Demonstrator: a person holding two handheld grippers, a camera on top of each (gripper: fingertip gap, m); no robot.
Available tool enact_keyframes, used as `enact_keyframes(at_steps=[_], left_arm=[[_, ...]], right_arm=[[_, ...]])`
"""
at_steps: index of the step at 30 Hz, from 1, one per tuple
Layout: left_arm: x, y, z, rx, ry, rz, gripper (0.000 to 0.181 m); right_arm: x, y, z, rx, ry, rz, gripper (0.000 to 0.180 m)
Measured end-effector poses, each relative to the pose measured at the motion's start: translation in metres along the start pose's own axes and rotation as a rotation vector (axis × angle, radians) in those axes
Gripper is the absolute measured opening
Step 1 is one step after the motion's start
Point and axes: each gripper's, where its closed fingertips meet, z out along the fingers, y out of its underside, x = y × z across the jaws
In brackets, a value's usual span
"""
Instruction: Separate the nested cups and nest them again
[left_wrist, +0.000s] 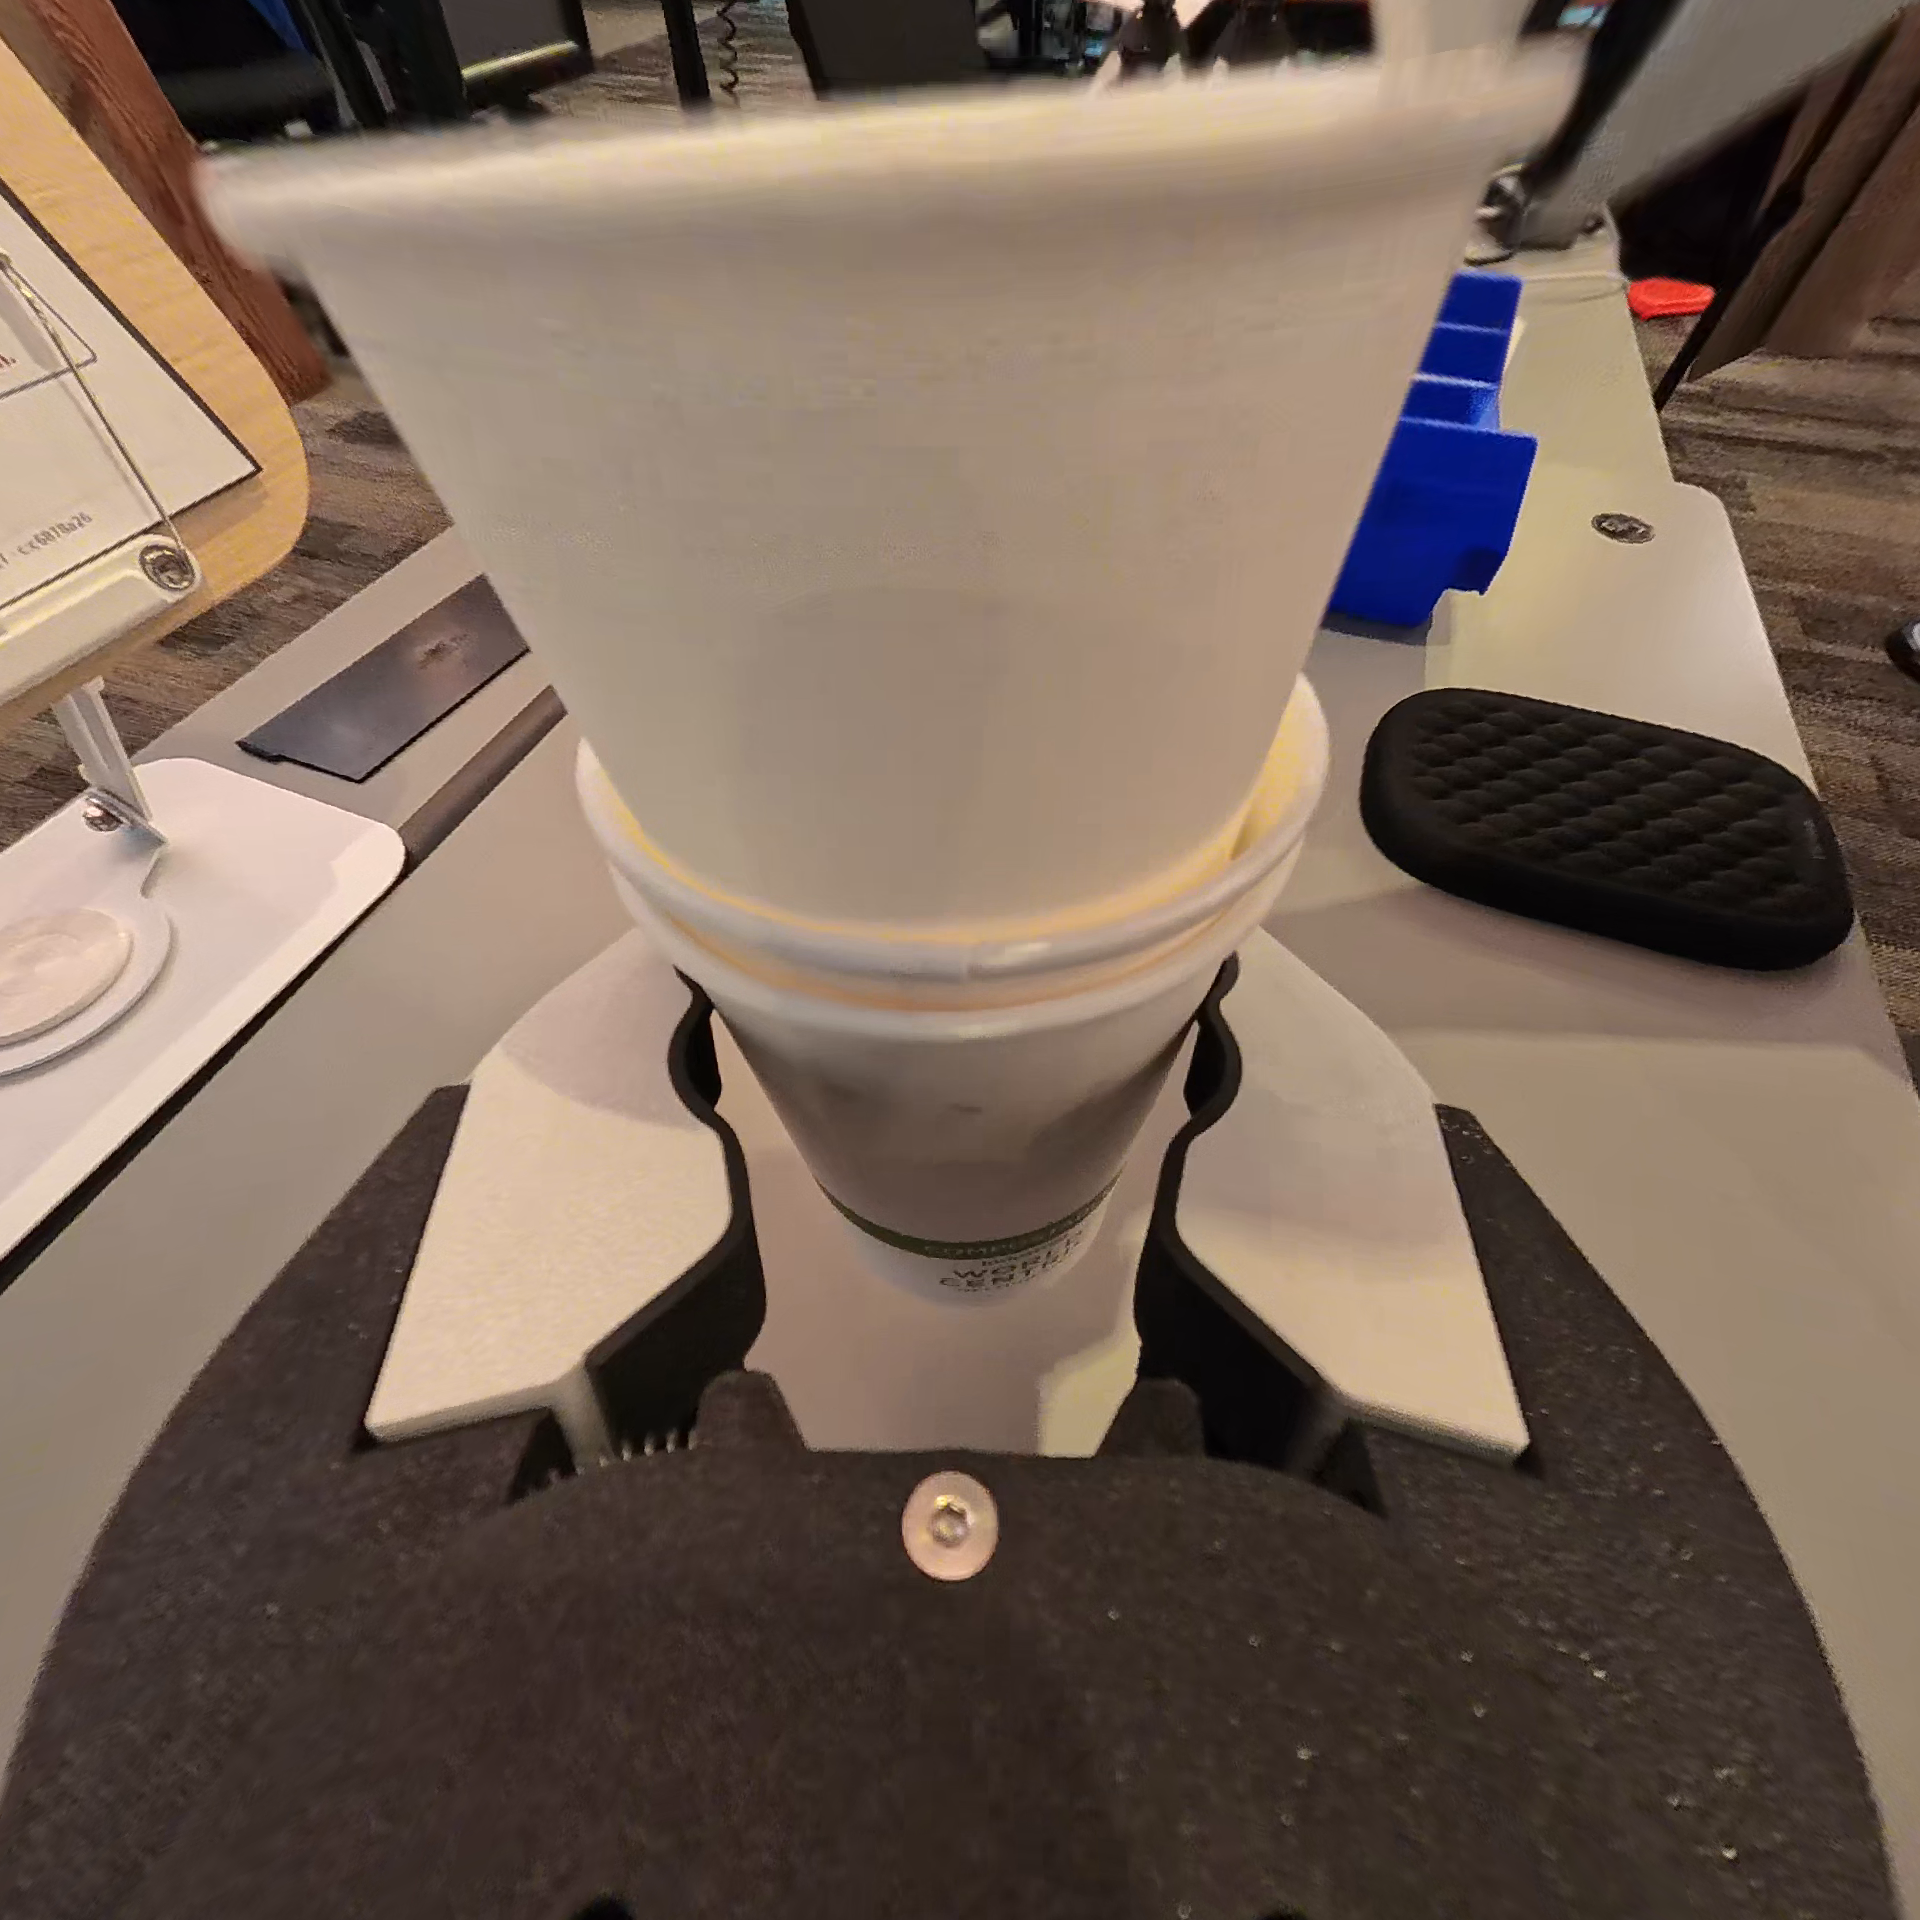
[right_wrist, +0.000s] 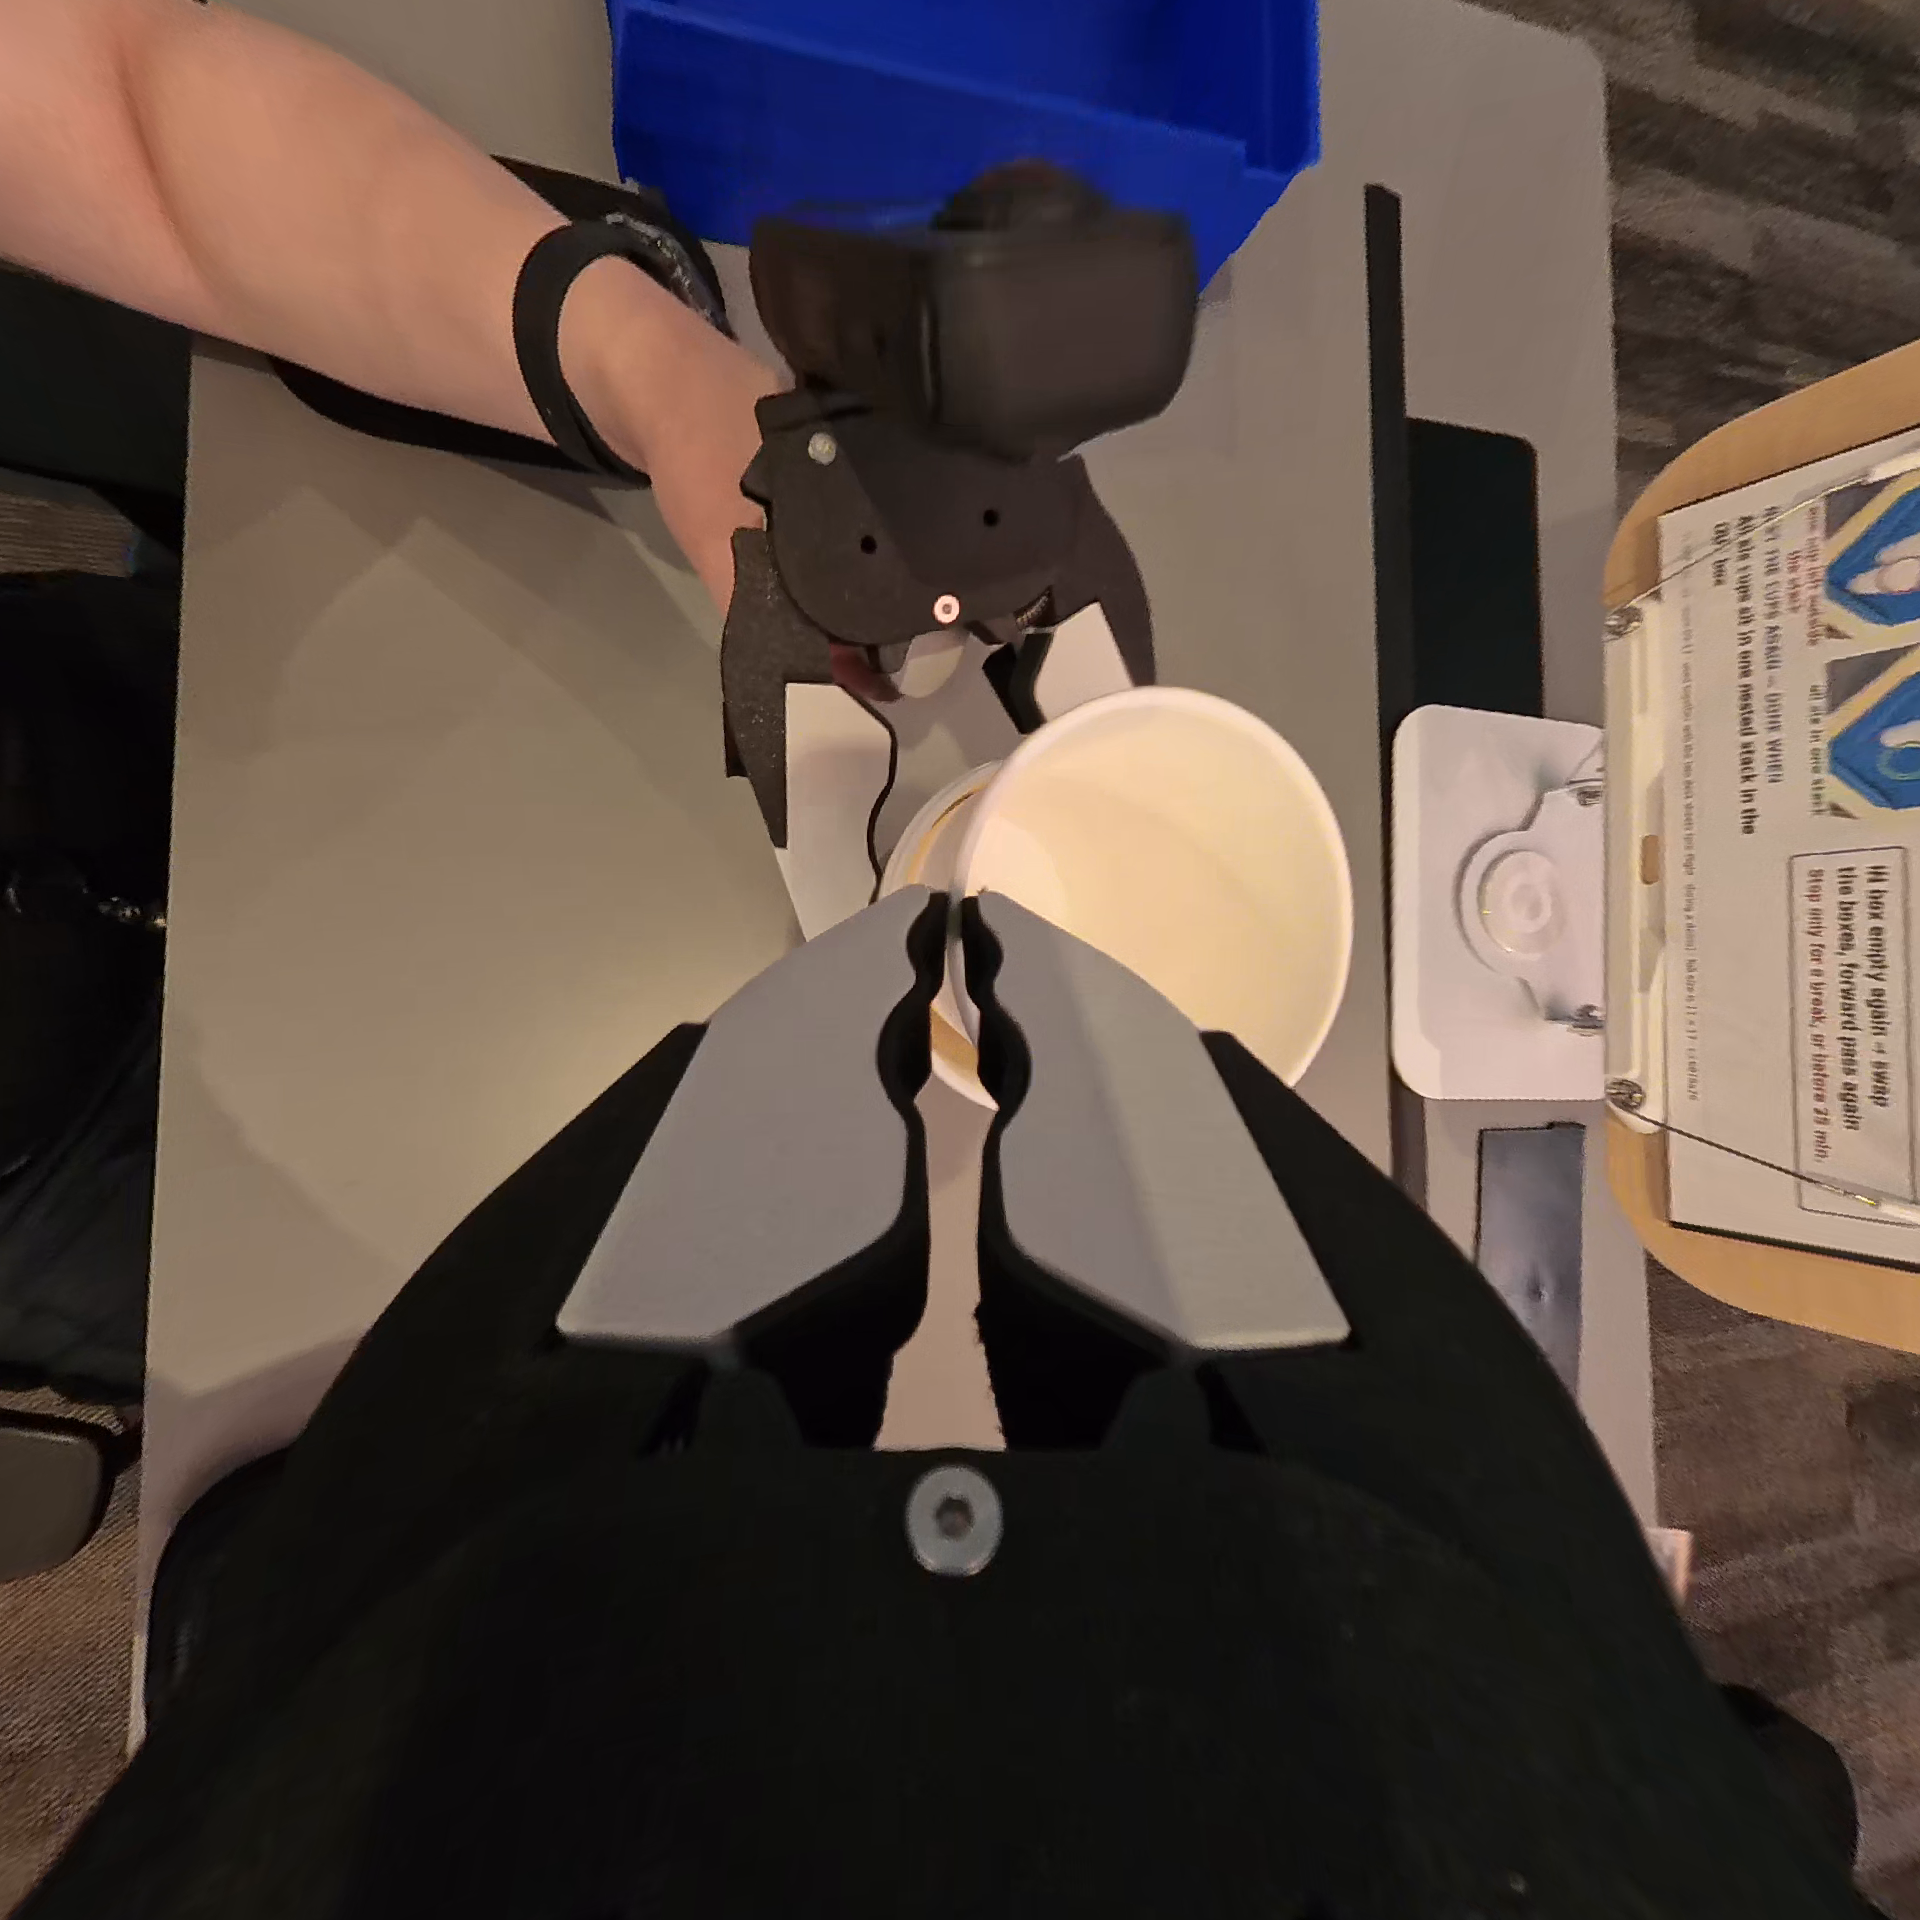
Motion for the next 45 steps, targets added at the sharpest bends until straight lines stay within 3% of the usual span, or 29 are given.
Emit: enact_keyframes(at_steps=[8,15,19,25,29,33,40,45], left_arm=[[0.0,0.007,0.005,-0.023,0.013,-0.006,0.089],[-0.002,0.013,0.008,-0.039,0.013,-0.012,0.089],[-0.002,0.014,0.009,-0.045,0.012,-0.01,0.089],[0.0,0.015,0.011,-0.053,0.008,-0.002,0.089],[-0.001,0.018,0.012,-0.06,0.006,-0.004,0.089],[-0.003,0.021,0.013,-0.07,0.003,-0.005,0.089],[-0.004,0.025,0.016,-0.081,0.004,-0.011,0.089],[-0.004,0.027,0.017,-0.087,0.007,-0.009,0.089]], right_arm=[[0.016,-0.015,-0.053,0.016,0.104,-0.008,0.002],[0.022,0.007,-0.138,-0.059,0.277,0.043,0.002],[0.025,0.07,-0.21,-0.149,0.455,0.186,0.002],[0.013,0.226,-0.295,-0.308,0.688,0.54,0.002],[-0.006,0.318,-0.3,-0.359,0.734,0.722,0.002],[-0.017,0.378,-0.281,-0.395,0.742,0.81,0.002],[-0.029,0.45,-0.227,-0.436,0.7,0.896,0.002],[-0.028,0.47,-0.201,-0.428,0.683,0.908,0.002]])
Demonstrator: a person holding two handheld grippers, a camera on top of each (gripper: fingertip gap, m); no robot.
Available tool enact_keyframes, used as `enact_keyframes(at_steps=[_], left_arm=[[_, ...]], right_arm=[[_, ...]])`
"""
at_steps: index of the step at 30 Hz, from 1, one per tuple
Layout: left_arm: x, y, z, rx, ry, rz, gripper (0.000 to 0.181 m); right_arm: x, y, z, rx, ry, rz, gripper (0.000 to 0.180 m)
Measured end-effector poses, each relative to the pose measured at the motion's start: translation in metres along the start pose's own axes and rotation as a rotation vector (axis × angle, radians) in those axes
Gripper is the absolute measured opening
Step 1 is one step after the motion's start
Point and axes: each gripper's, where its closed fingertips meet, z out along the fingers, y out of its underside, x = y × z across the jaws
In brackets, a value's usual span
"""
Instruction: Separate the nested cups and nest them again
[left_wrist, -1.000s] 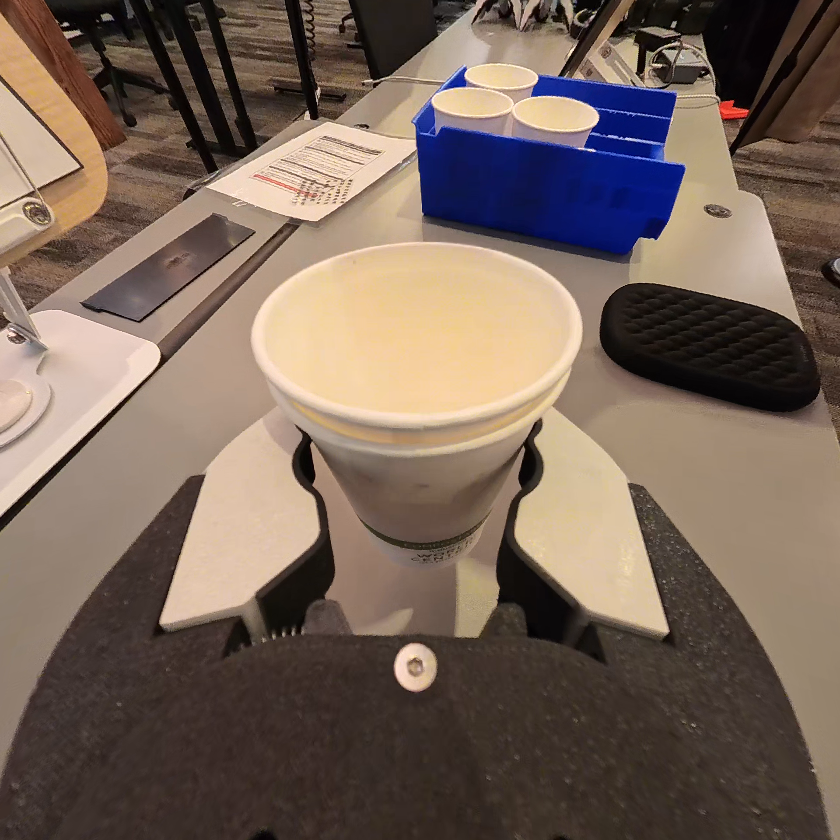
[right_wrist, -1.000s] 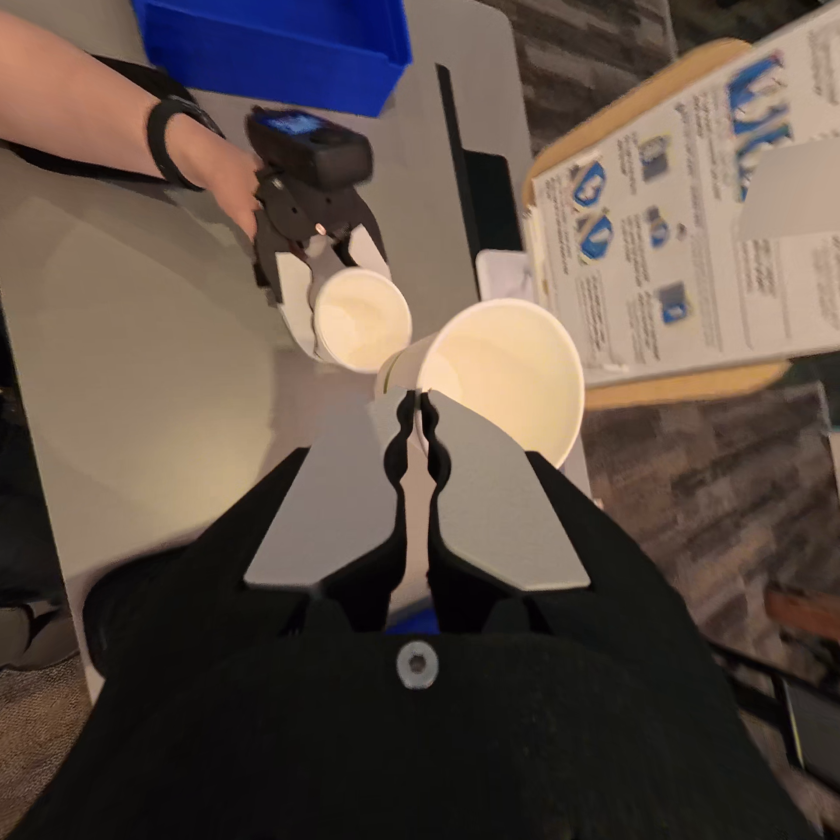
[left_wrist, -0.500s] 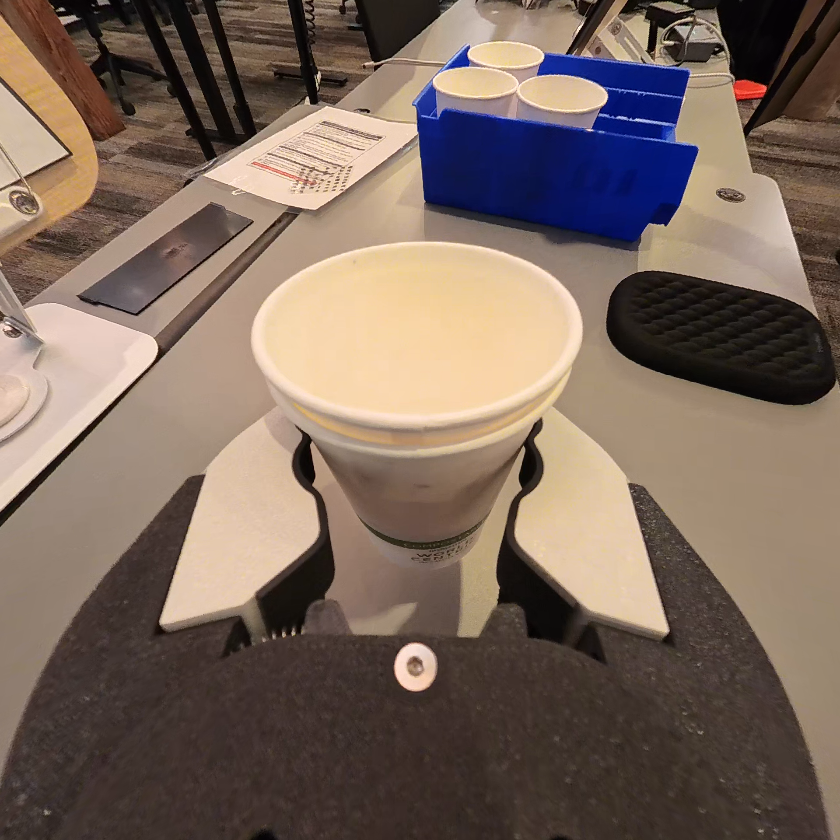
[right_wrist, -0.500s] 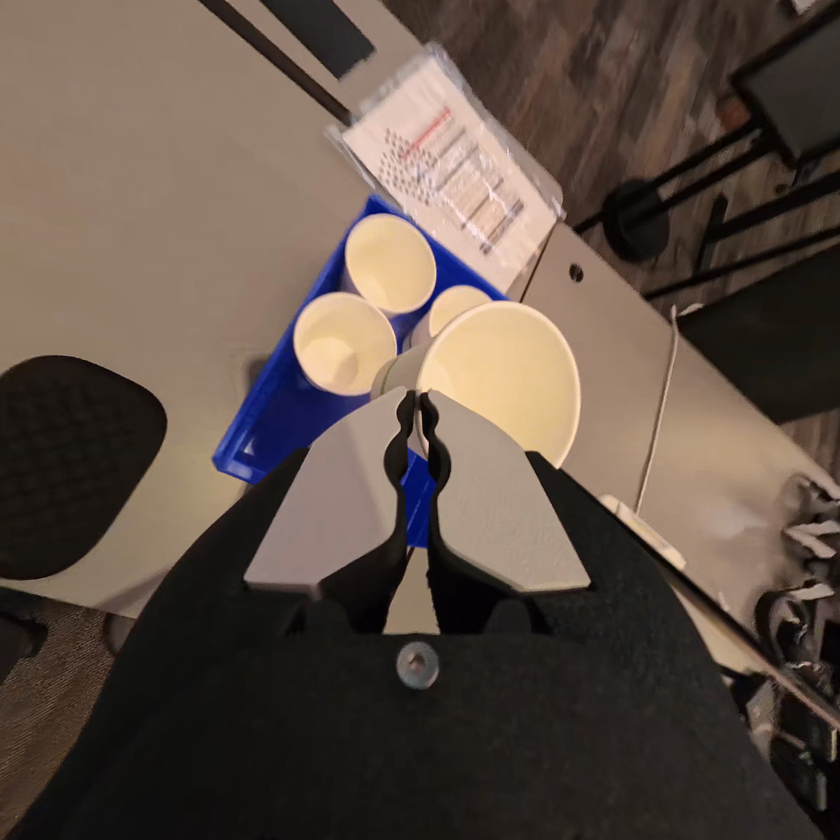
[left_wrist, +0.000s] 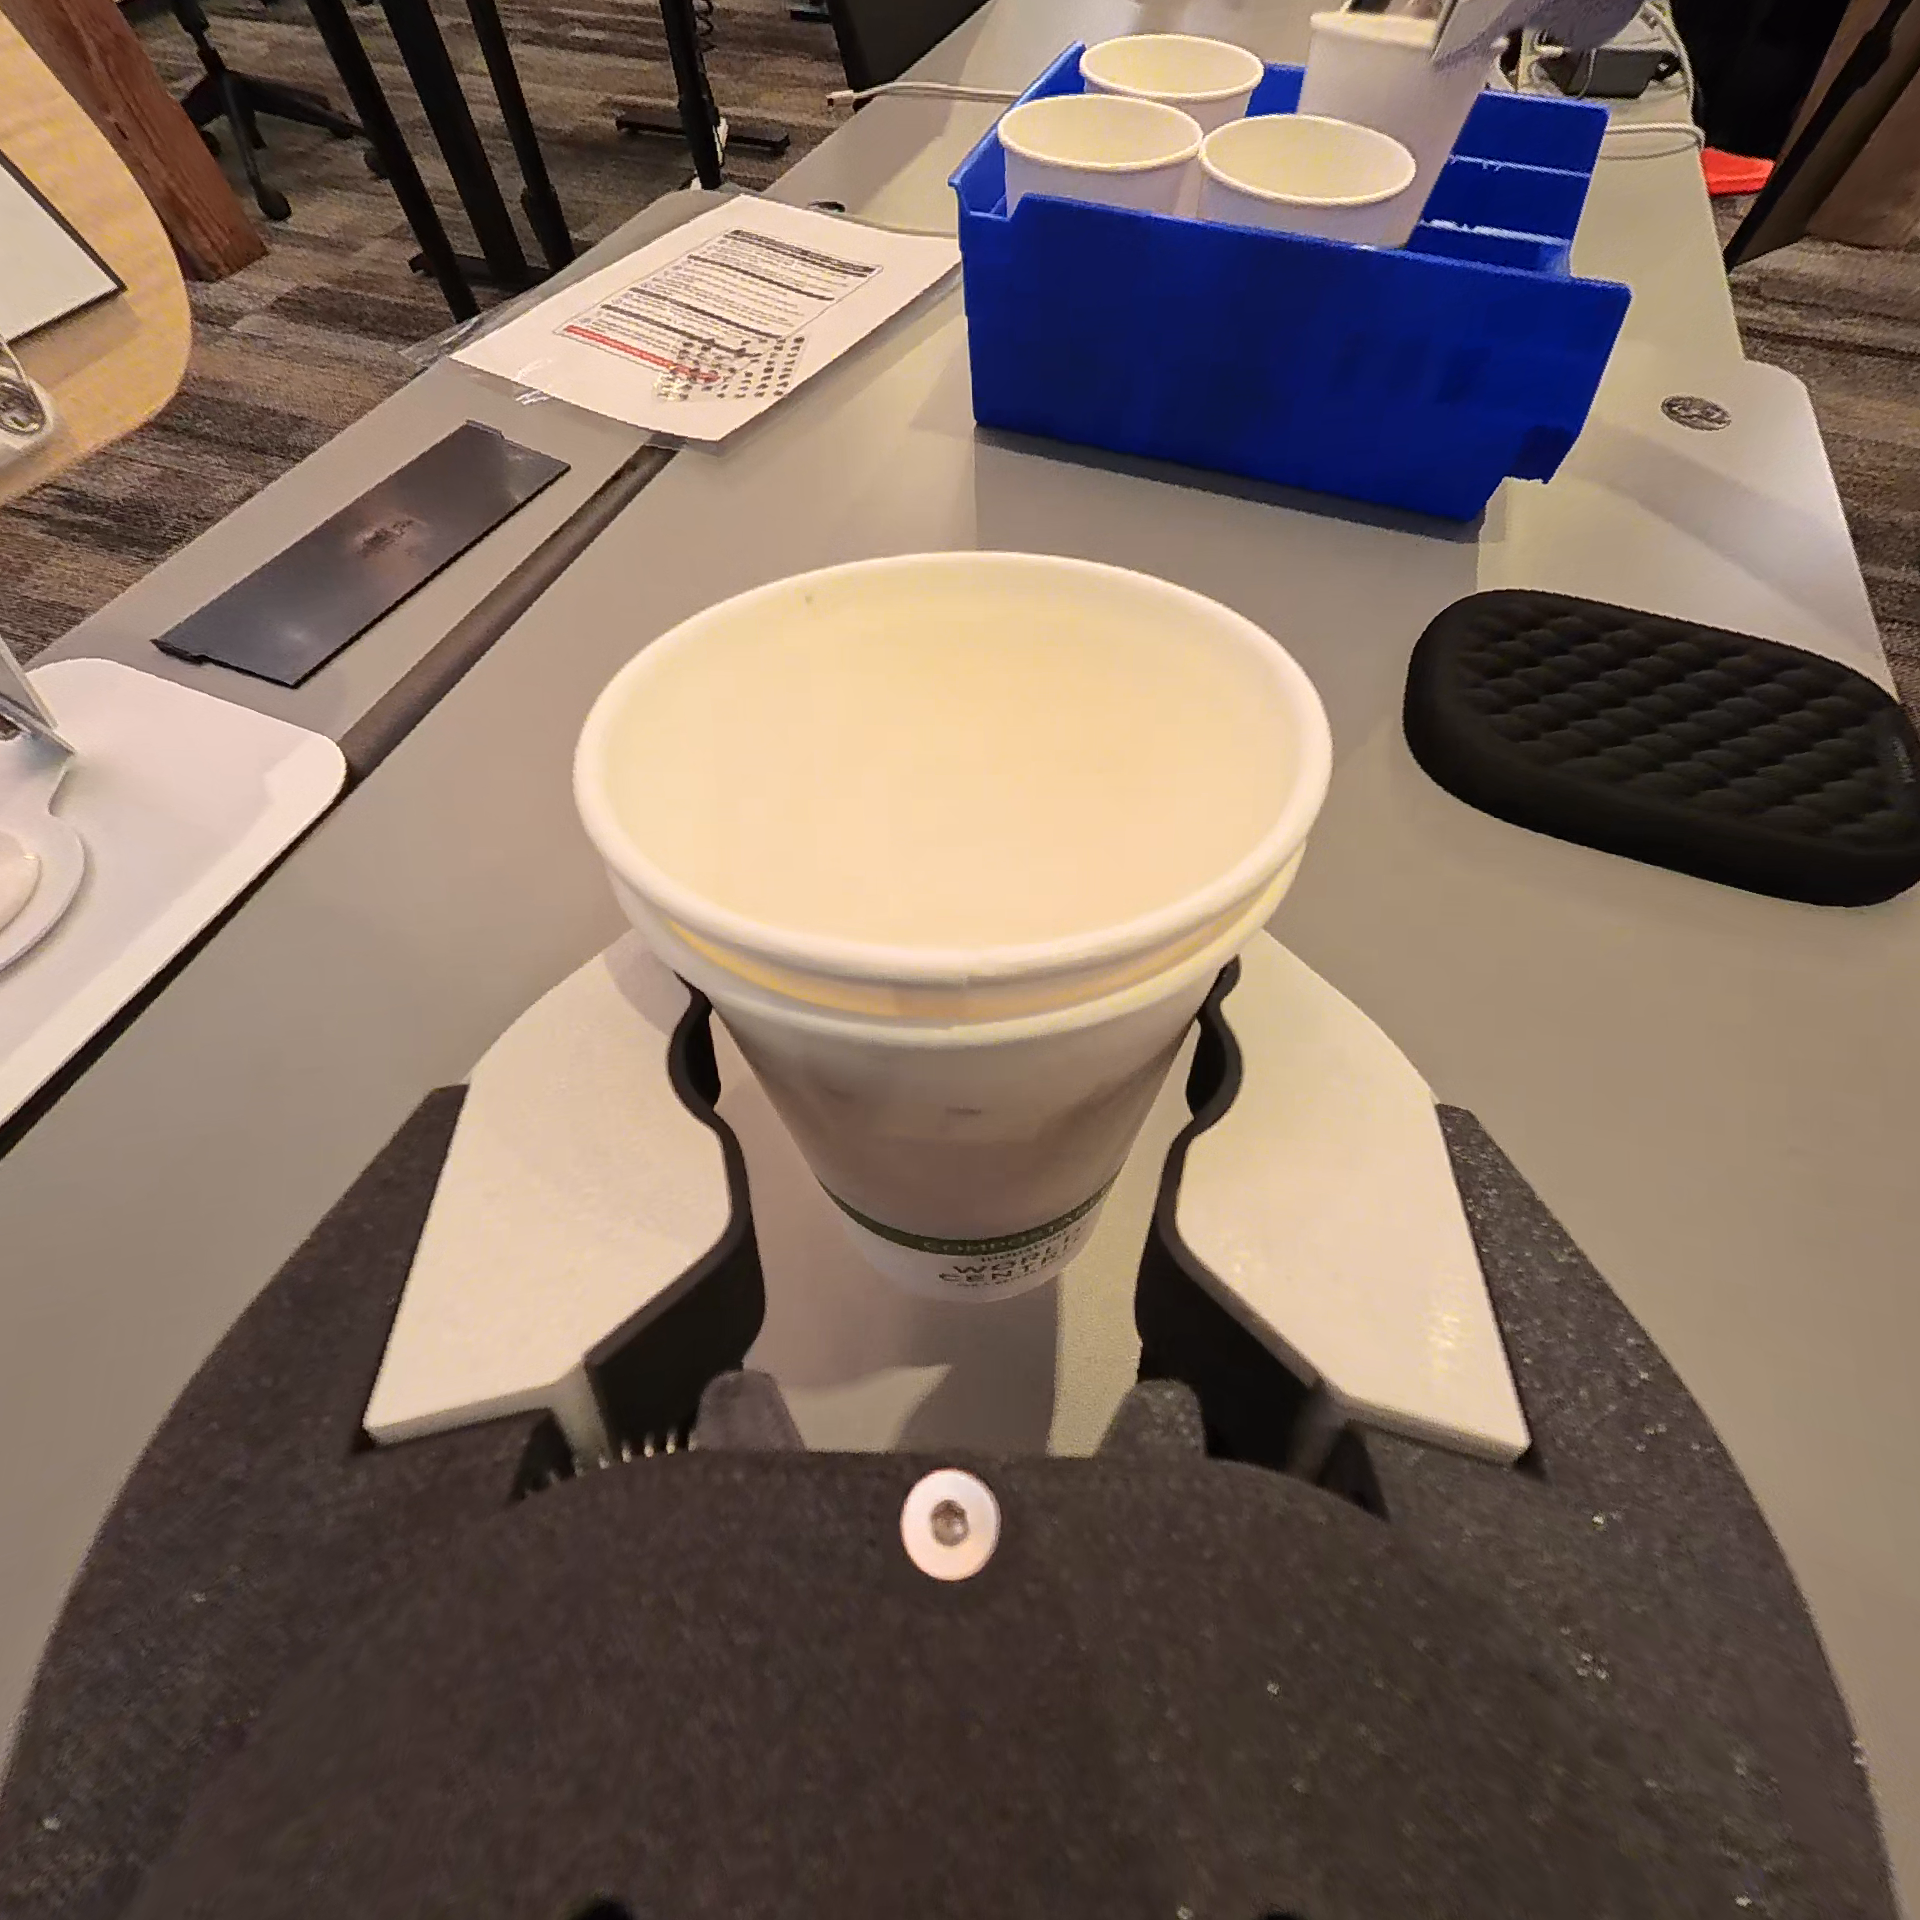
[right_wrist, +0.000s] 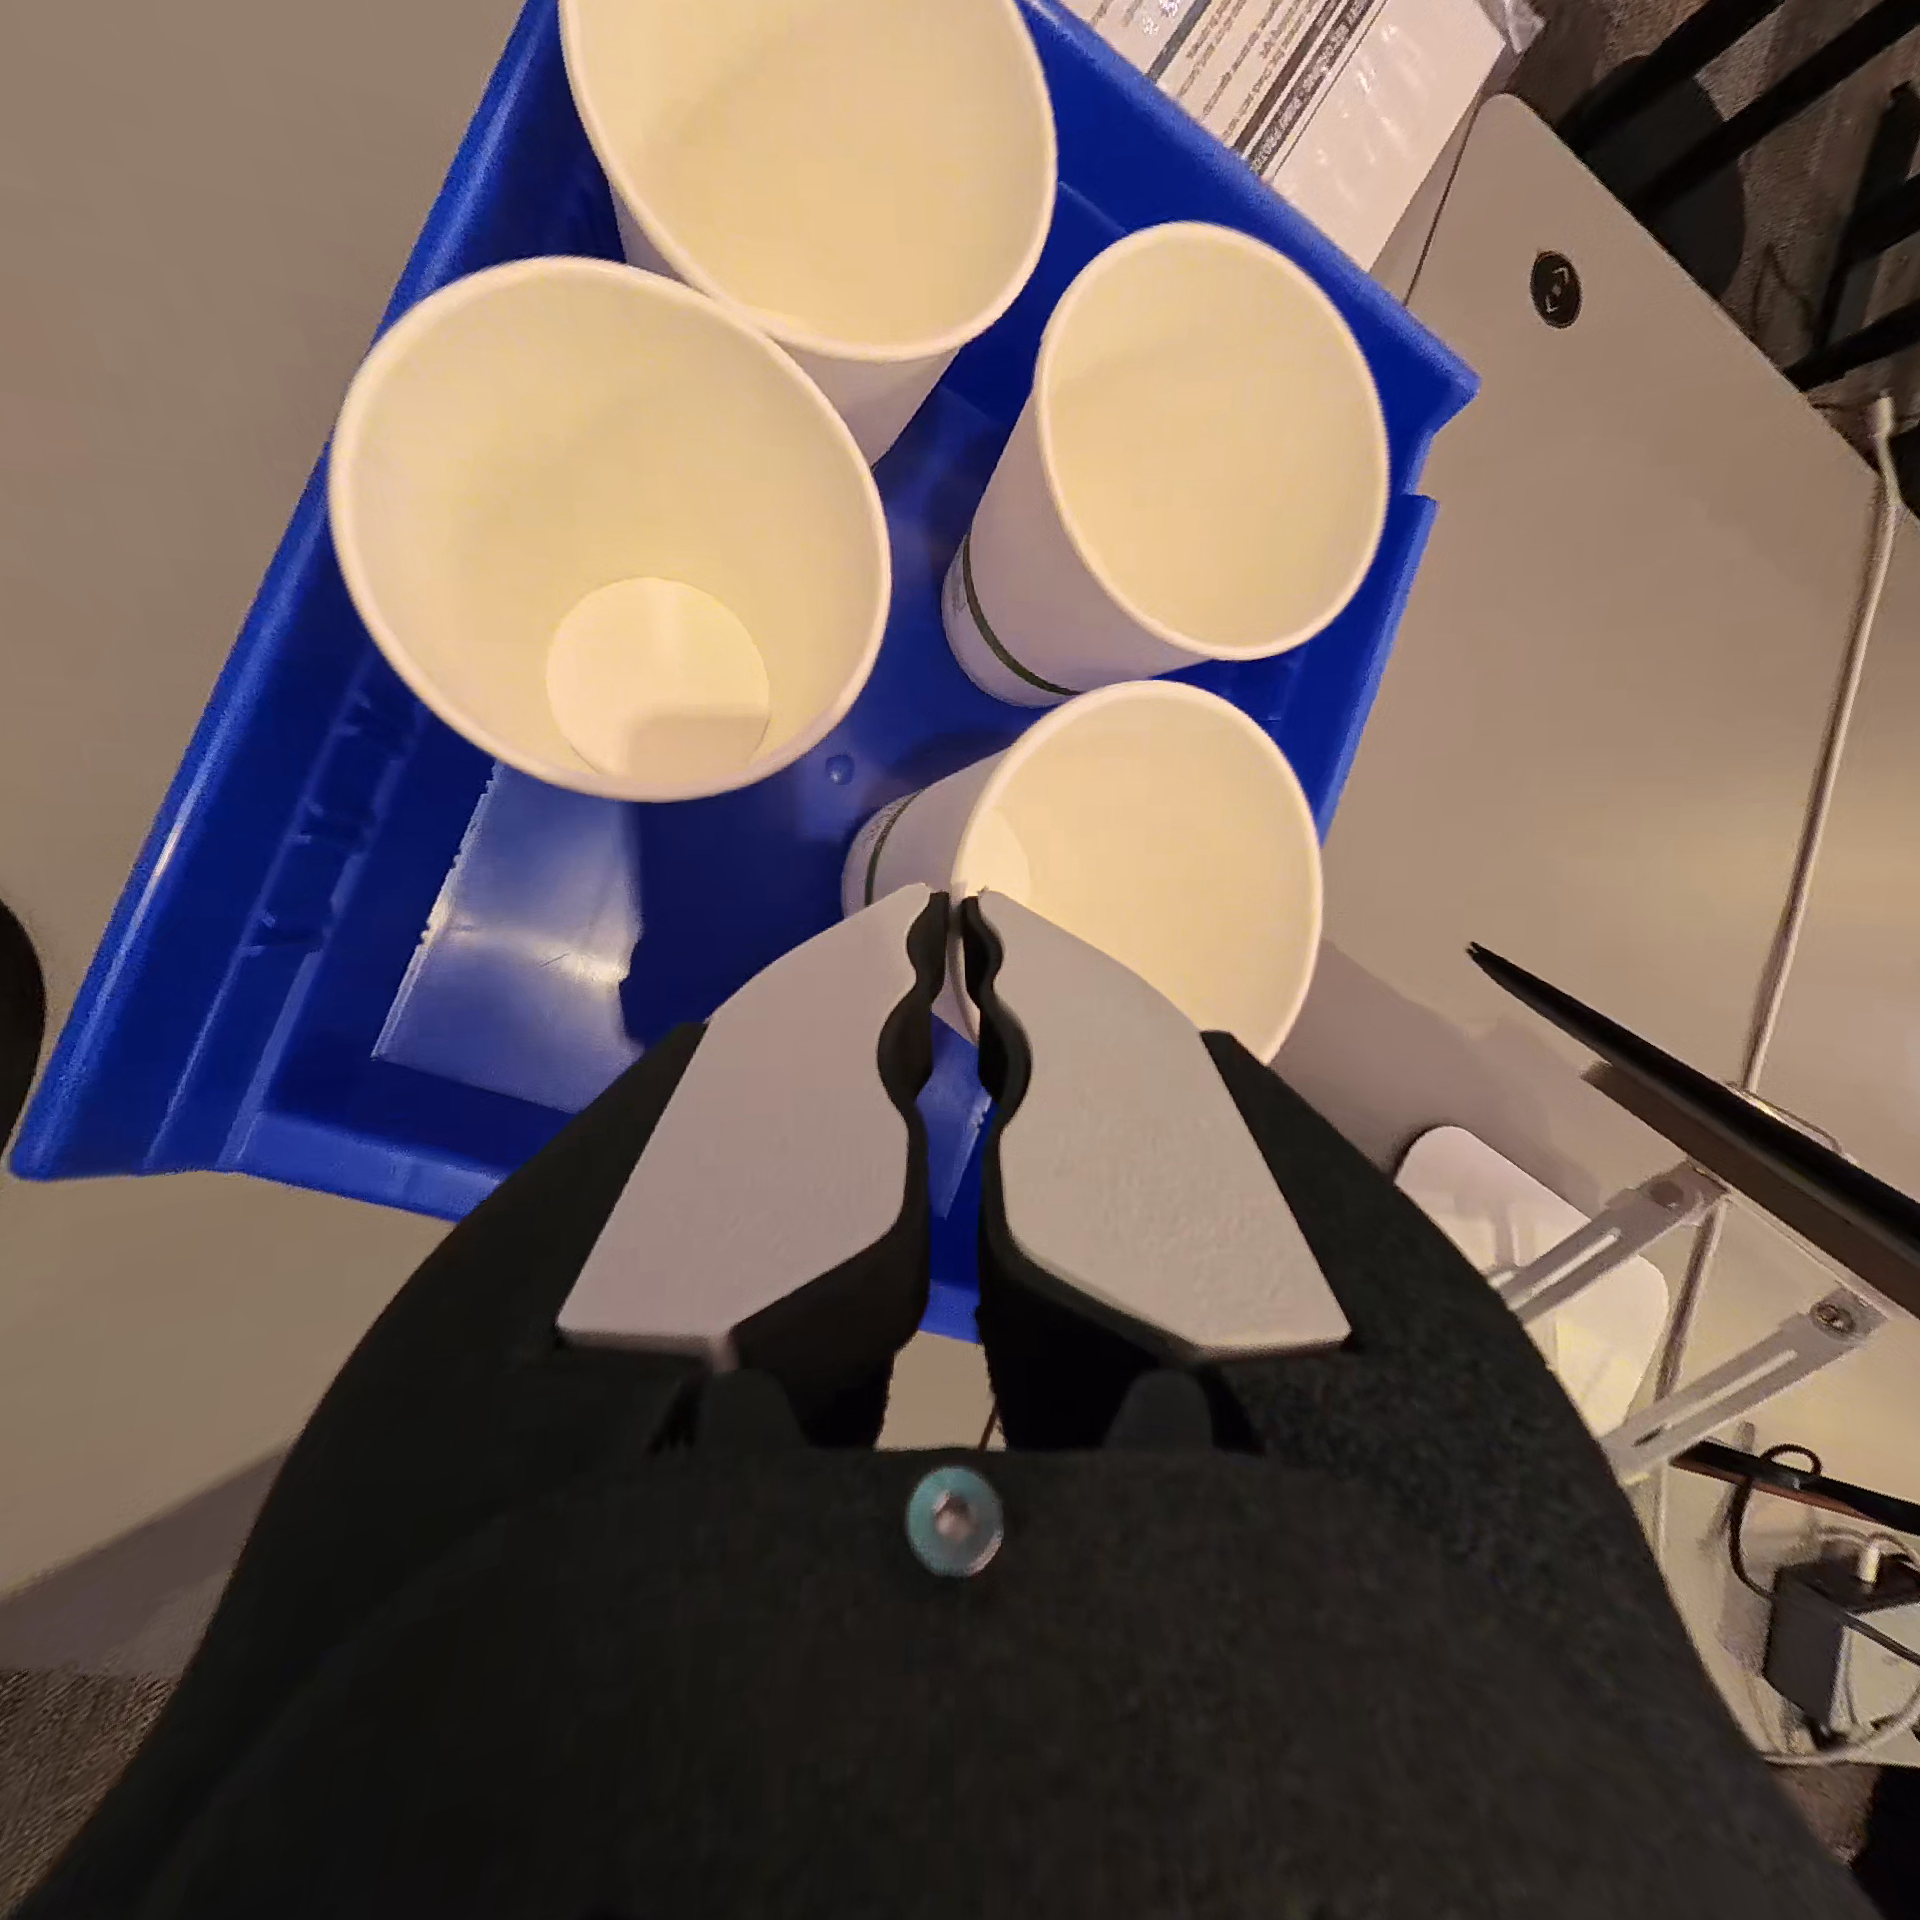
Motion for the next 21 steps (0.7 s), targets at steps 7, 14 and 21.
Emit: enact_keyframes(at_steps=[7,14,21], left_arm=[[-0.002,0.002,0.001,-0.004,-0.001,-0.004,0.089],[-0.001,0.001,0.001,-0.004,0.0,-0.003,0.089],[0.001,-0.001,-0.001,0.0,0.007,-0.001,0.089]], right_arm=[[-0.008,-0.002,0.017,-0.037,-0.016,-0.04,0.003],[-0.008,-0.004,0.026,-0.047,-0.005,-0.062,0.003],[-0.003,-0.008,0.002,-0.049,0.042,-0.085,0.014]])
